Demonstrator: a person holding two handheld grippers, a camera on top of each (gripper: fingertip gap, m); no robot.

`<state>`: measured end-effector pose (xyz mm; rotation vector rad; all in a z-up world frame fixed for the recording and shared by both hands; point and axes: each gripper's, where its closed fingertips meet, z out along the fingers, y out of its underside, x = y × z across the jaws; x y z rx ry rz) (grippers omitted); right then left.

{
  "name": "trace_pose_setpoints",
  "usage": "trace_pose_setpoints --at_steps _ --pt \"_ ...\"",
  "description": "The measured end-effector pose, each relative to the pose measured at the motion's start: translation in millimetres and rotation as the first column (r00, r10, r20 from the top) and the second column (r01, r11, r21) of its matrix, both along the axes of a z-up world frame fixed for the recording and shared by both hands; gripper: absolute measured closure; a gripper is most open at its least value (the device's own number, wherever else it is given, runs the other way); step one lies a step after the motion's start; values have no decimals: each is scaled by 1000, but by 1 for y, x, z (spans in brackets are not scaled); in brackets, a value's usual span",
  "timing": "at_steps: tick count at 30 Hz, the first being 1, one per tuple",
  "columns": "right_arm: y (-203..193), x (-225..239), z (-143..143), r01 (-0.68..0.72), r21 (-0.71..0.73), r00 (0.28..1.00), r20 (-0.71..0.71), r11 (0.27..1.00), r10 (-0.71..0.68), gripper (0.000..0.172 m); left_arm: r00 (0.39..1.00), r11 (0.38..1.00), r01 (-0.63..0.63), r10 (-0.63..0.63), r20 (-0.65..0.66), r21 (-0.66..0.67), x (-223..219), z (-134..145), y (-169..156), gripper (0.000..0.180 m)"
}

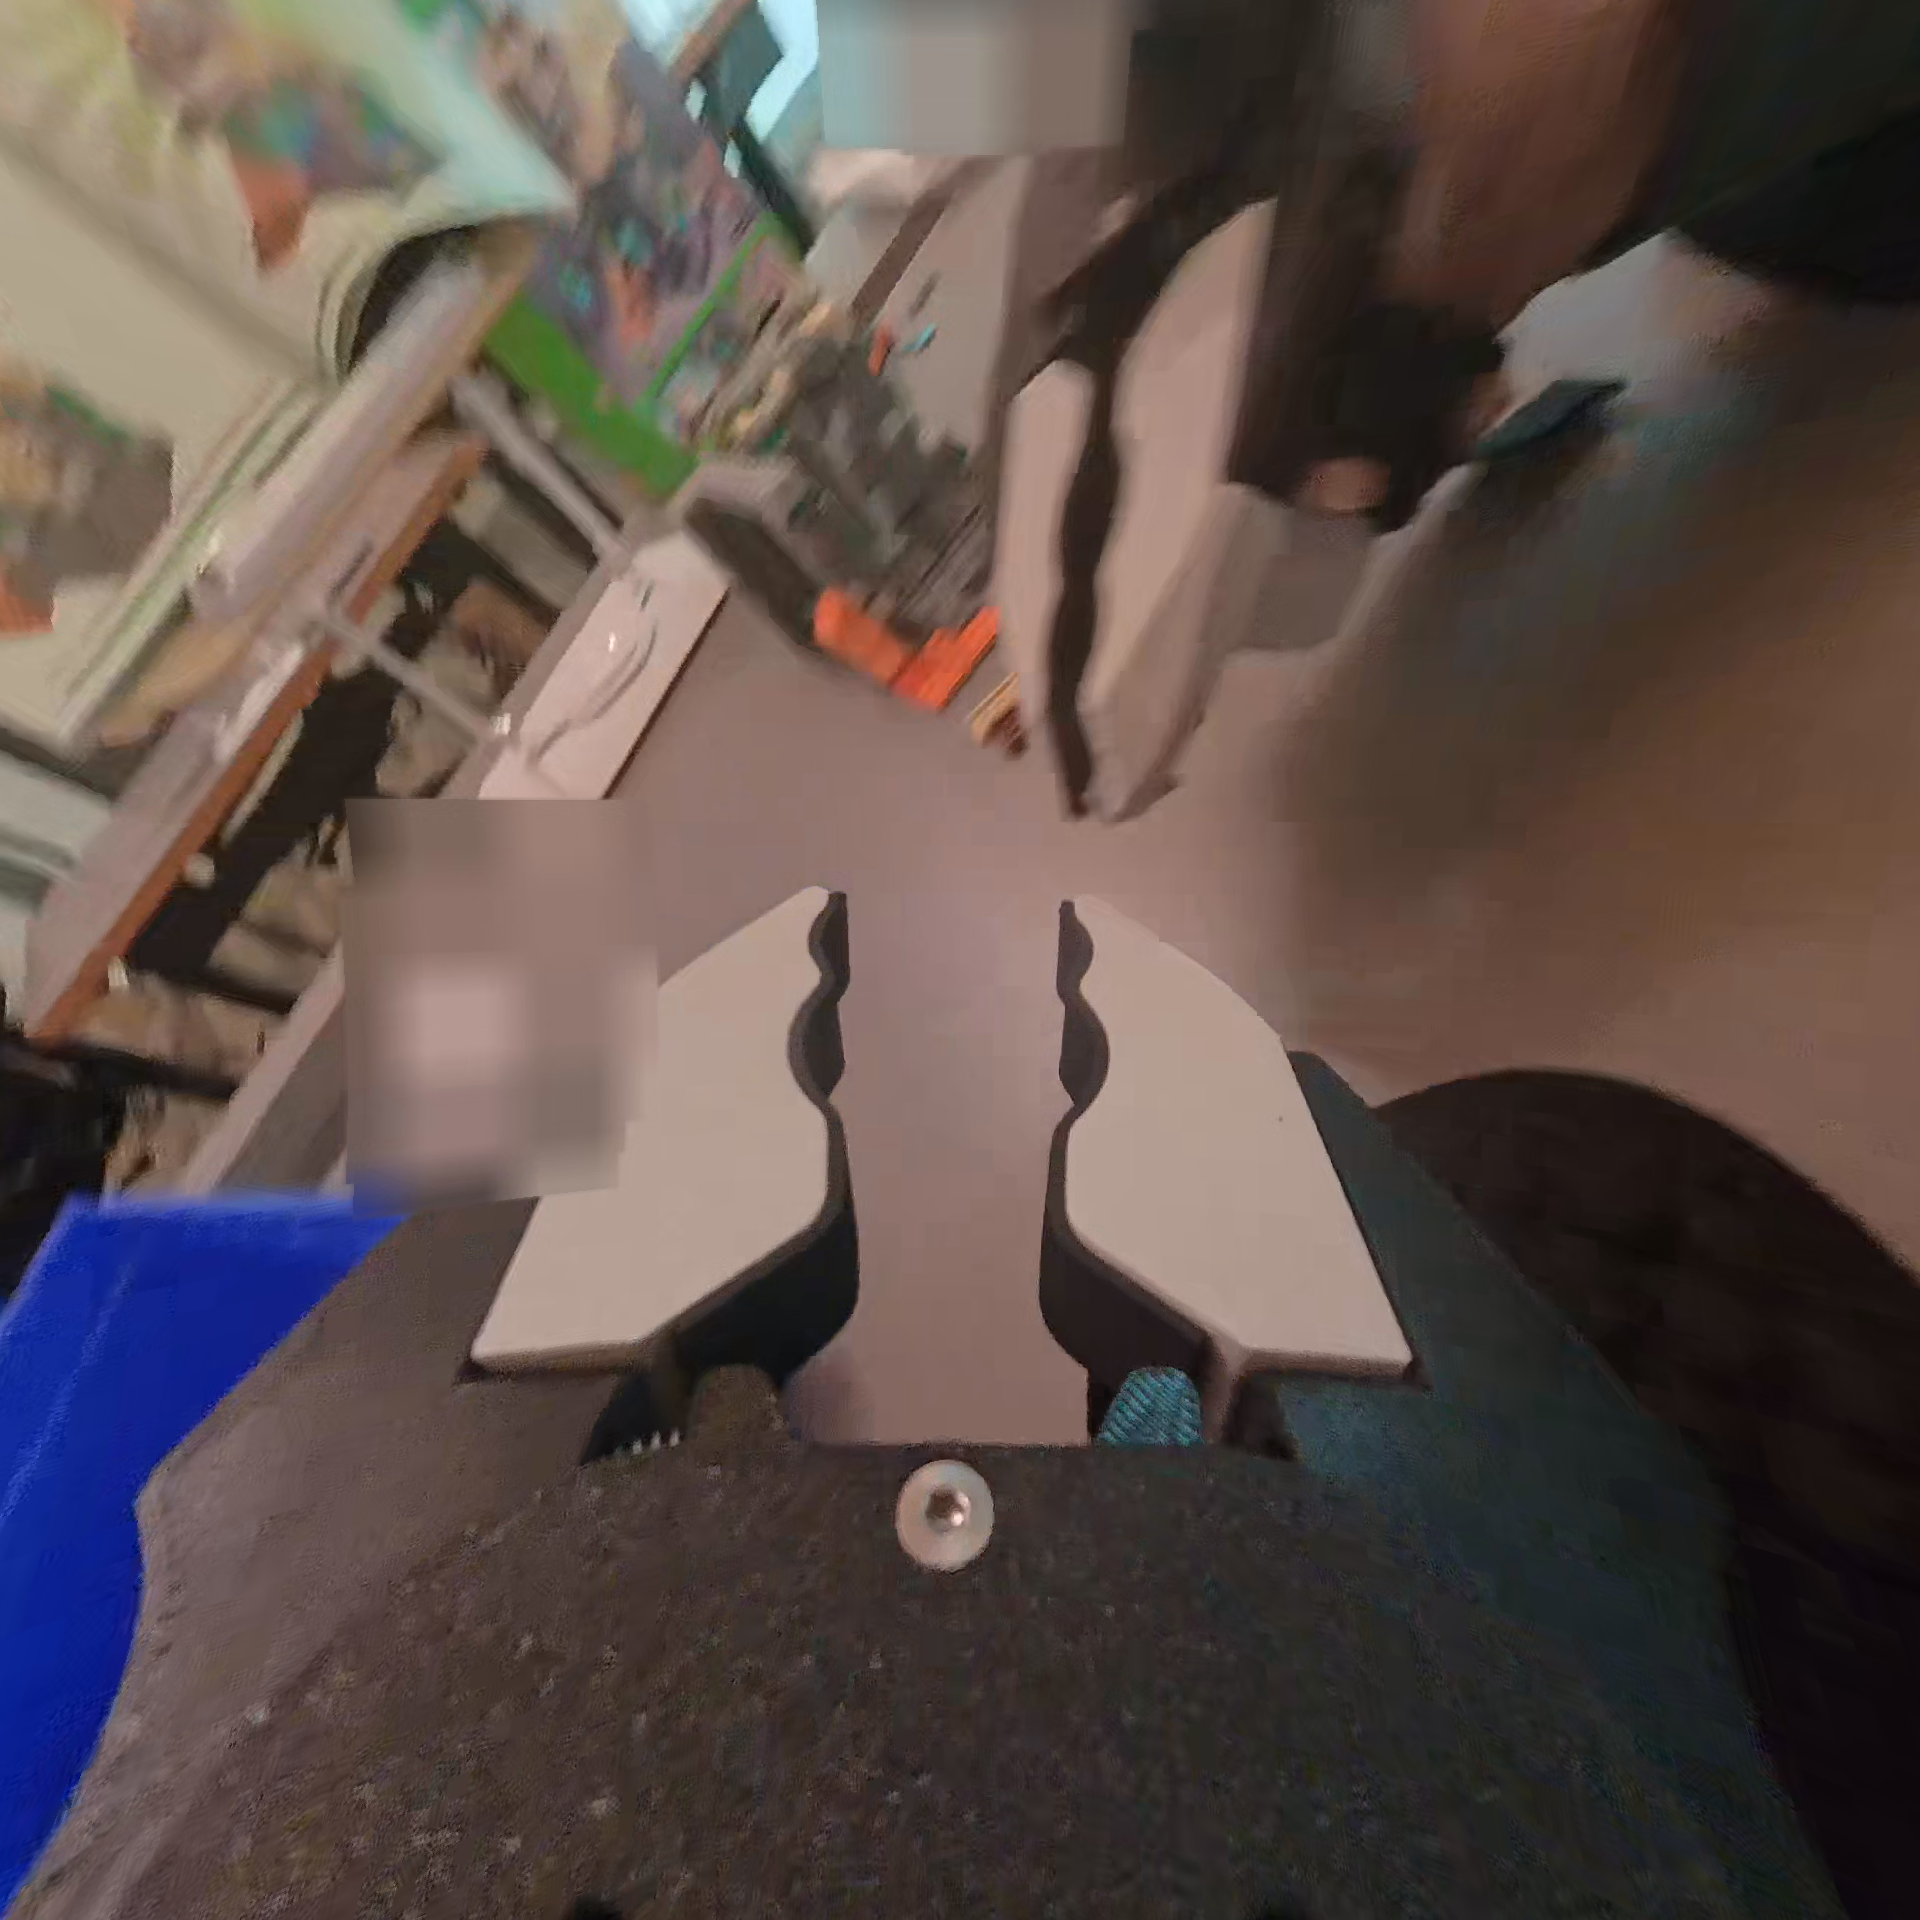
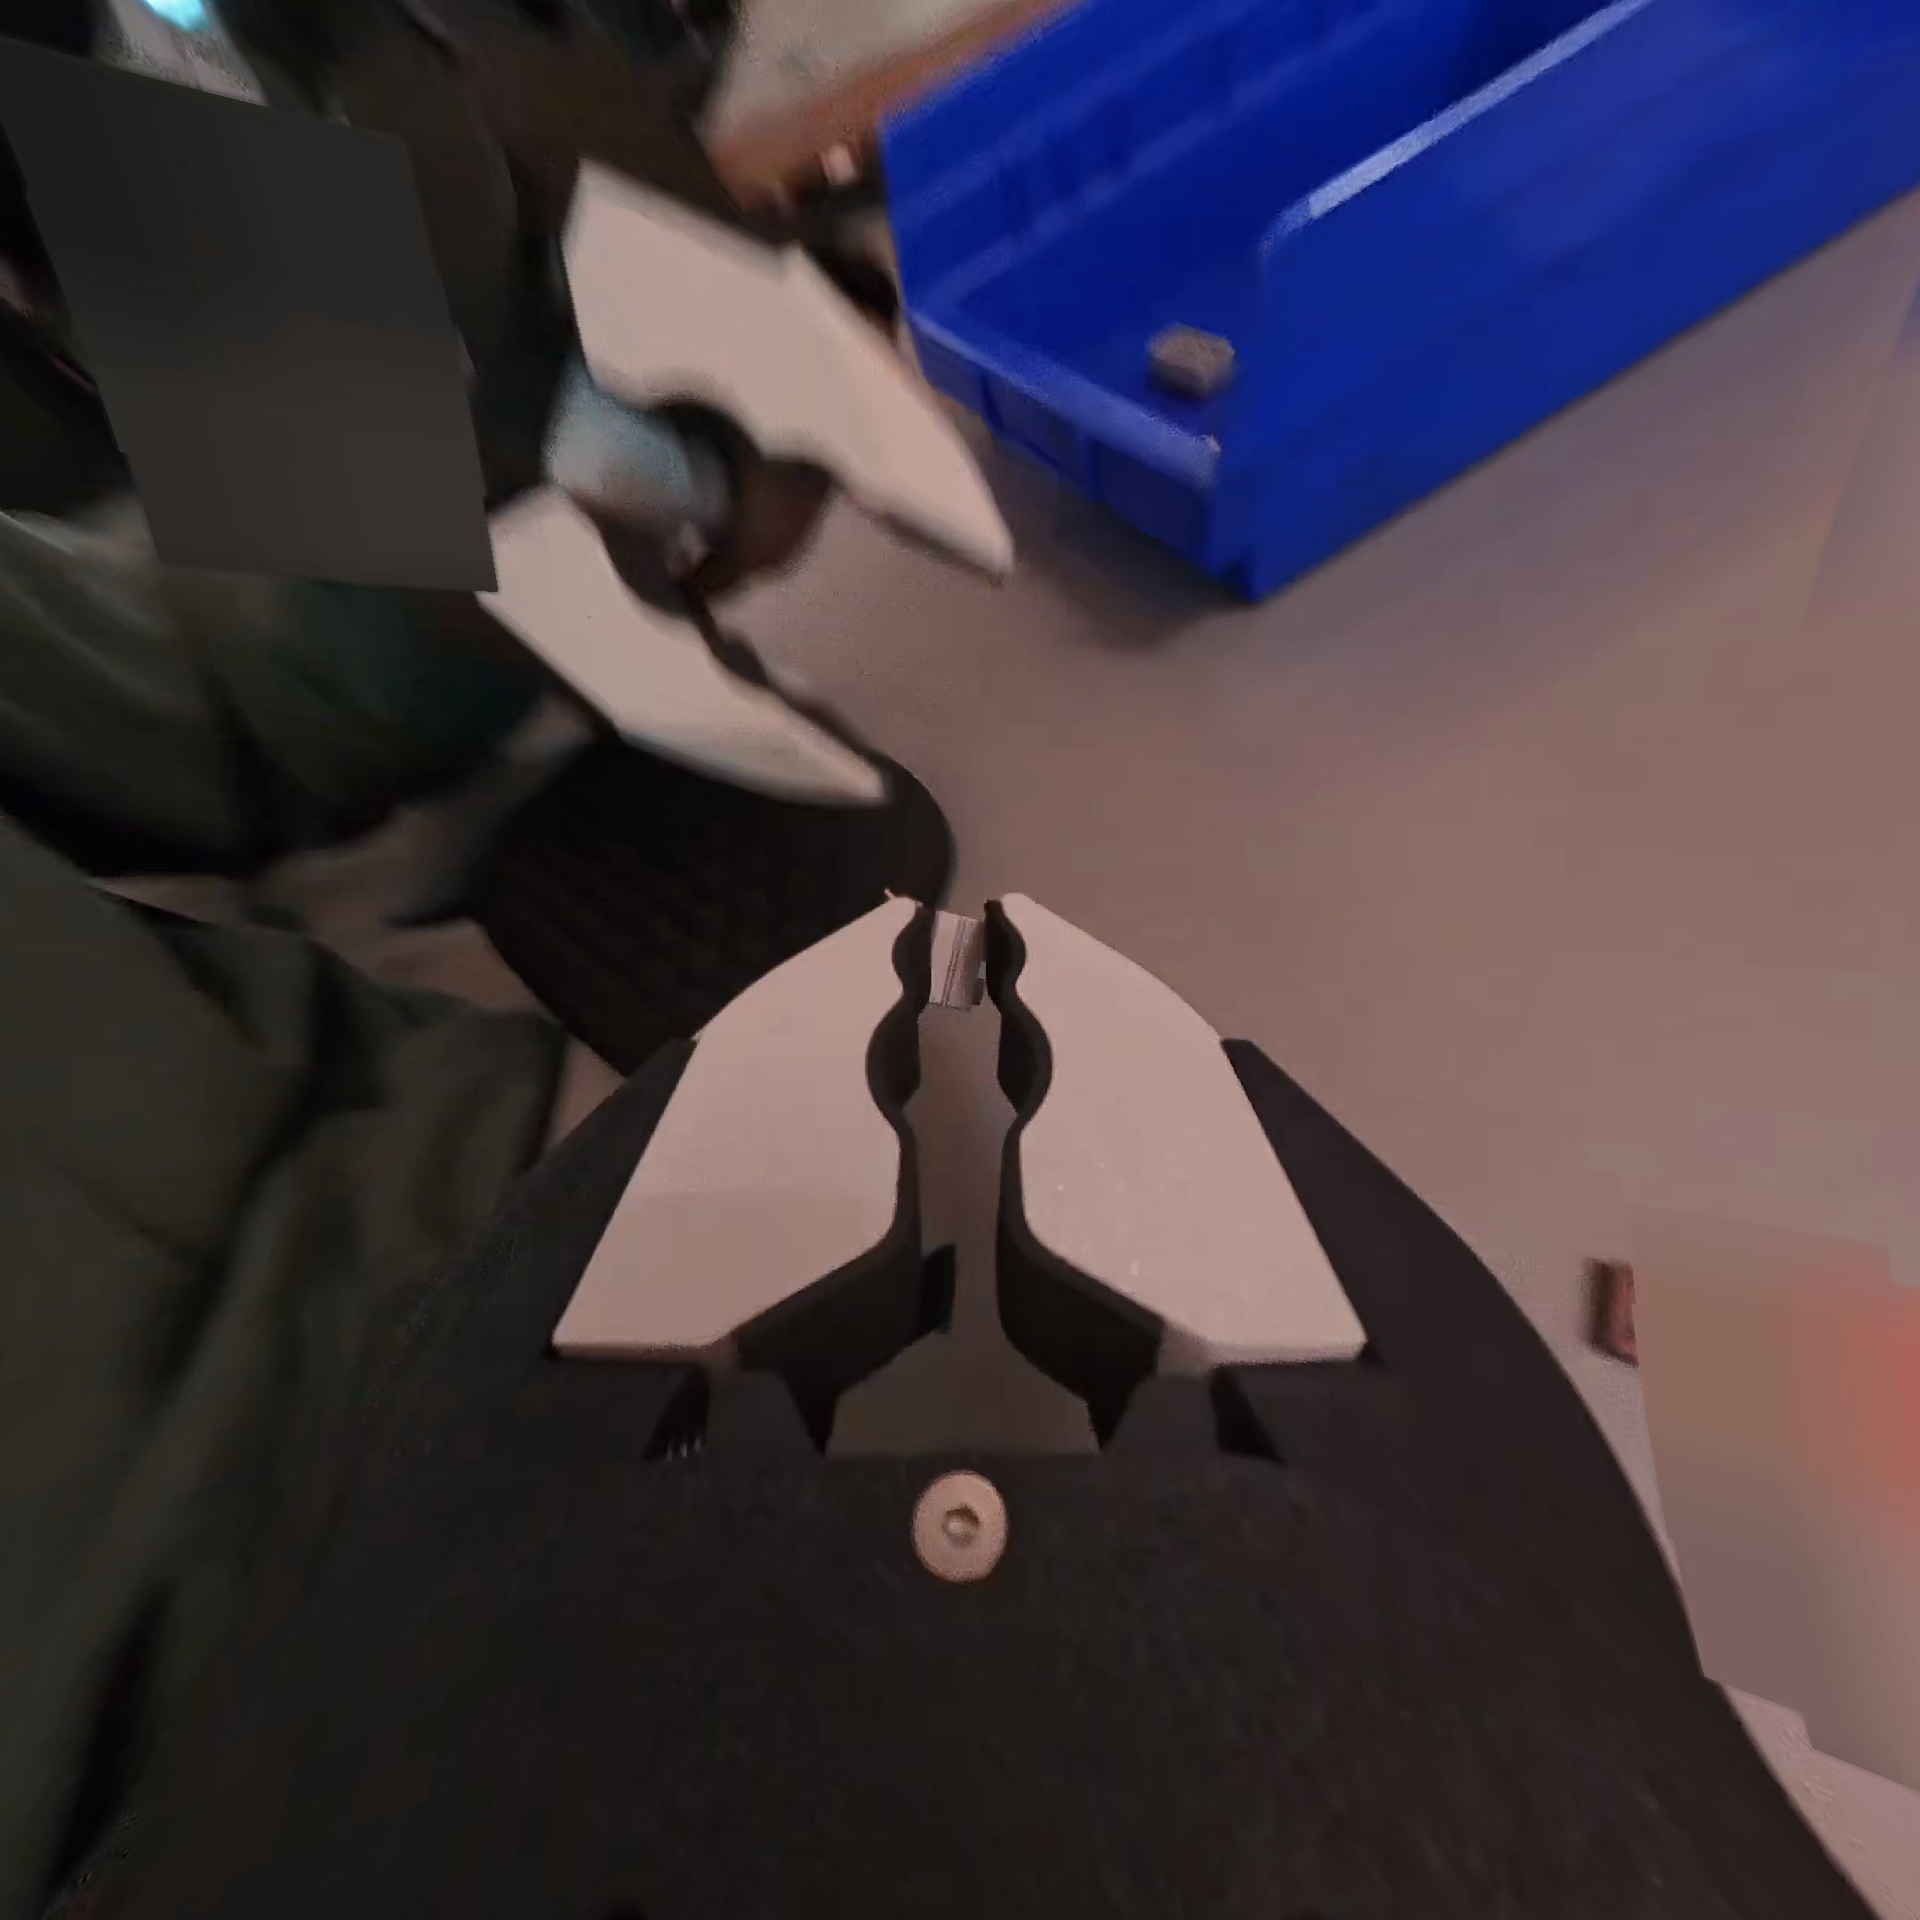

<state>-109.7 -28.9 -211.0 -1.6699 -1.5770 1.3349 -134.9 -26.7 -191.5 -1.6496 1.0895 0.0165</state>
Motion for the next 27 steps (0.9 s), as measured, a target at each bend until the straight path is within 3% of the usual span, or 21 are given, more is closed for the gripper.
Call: trace_pose_setpoints --at_steps 1,6,12,15,17,20,23,27 --pt "-4 -2 11 -14 -78 999 -48 997 10 162 999 999 38 -38 -8 31 12 2 -3 142" --pt "-11 -2 46 -75 -343 978 -207 936 3 162 996 979 83 -76 -43 188 40 17 -3 151" --pt "-2 3 61 -89 -466 961 -272 880 -47 155 997 959 45 -27 -67 279 36 32 2 163" --pt "30 14 52 35 -362 966 -225 931 -124 146 992 959 -80 102 -70 273 0 37 15 163" --pt "62 28 35 184 -172 969 -133 968 -207 147 972 947 -210 229 -55 241 -38 40 26 163" --pt "103 59 7 304 122 950 38 945 -310 147 915 902 -392 402 -22 183 -97 40 37 163" --pt "125 84 -20 304 288 915 177 908 -362 148 836 835 -548 547 39 46 -145 30 44 162" --pt "122 96 -50 224 337 881 331 915 -338 148 744 744 -657 666 57 -119 -183 9 48 162"
